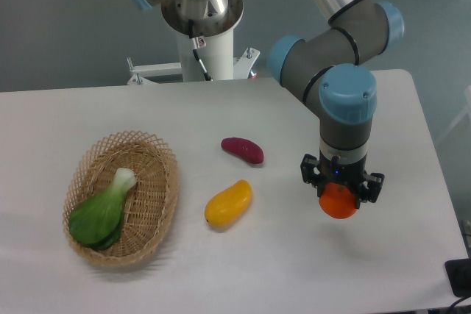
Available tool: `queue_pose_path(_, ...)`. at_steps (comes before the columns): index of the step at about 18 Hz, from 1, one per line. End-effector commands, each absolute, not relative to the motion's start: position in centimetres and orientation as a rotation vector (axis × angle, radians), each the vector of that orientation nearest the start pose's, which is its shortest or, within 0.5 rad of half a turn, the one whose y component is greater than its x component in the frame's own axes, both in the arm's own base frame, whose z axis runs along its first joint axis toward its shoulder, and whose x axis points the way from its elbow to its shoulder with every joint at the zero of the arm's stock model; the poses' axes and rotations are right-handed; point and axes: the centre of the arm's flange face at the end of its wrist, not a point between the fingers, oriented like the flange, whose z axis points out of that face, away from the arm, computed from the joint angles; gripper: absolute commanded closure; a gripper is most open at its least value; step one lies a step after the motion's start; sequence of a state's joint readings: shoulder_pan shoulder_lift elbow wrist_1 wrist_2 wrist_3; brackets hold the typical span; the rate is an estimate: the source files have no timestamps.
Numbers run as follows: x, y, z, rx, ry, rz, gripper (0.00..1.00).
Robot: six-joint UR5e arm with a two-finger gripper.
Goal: Place the orange on the table
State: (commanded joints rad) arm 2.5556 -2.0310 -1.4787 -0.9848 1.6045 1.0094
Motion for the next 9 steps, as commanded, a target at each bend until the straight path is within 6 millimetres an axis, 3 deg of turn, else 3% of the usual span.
queue_pose_path(9,-49.12,48.22,32.87,-3.032,0.032,0.311,0.28)
